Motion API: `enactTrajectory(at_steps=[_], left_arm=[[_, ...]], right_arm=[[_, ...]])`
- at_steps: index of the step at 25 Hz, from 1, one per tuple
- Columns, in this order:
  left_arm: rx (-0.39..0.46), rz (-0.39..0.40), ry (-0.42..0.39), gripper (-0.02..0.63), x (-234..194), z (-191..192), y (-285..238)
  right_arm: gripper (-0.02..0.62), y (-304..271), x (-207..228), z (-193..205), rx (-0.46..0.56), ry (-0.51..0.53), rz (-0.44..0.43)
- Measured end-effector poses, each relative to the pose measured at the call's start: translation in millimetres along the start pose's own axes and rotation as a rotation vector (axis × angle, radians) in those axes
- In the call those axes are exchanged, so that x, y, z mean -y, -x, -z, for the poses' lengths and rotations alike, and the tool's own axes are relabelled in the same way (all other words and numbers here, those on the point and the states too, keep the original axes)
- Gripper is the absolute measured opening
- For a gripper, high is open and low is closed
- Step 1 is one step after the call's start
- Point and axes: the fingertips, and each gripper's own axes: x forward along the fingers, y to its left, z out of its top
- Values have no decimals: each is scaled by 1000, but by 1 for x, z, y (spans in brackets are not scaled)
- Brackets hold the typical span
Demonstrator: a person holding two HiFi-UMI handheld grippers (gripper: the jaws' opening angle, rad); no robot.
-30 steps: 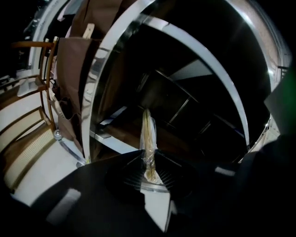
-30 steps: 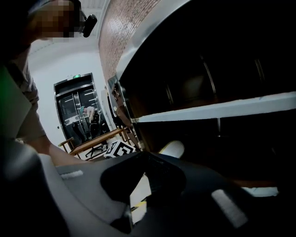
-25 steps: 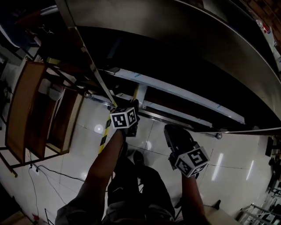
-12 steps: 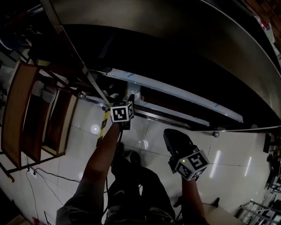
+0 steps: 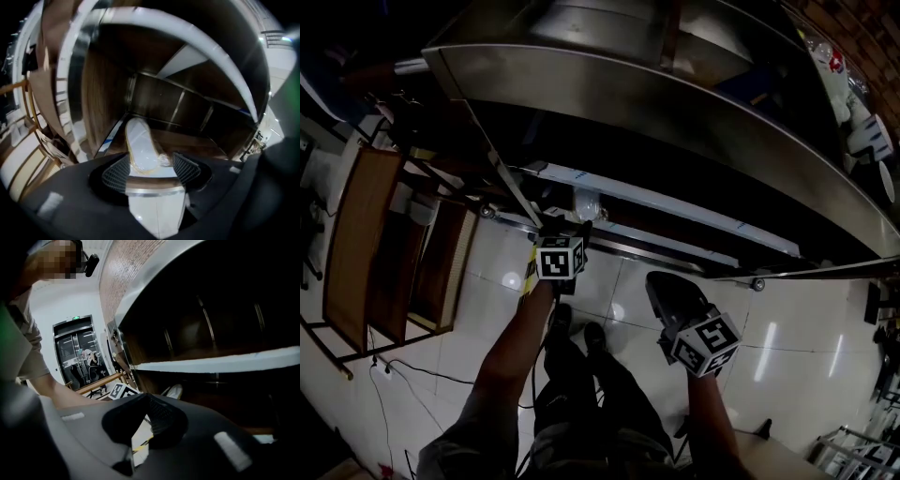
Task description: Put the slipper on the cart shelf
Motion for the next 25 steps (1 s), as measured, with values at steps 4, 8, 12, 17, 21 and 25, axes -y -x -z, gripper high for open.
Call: enactTrajectory(at_steps=[4,8,12,17,21,25], left_arm=[[24,35,-57,112,35,-25,67],[126,62,-97,9,71,-75,139],[216,84,-149,8,102,-122,196],[269,149,-183,8,128,-158,250],[268,218,-215,8,148,-167,279],[285,269,-239,8,160,-170,304]], right_arm=[[-2,21,-11,-25,1,-1,1],[-2,38,-23,-54,33,-15,-16],[-2,53,-36,-88,89,-9,-17],[-2,61,-64,-130,170,10,-19],[-2,66,-85,-158,213,60,-5],[-2,71,-107,-173,251,83,-16]])
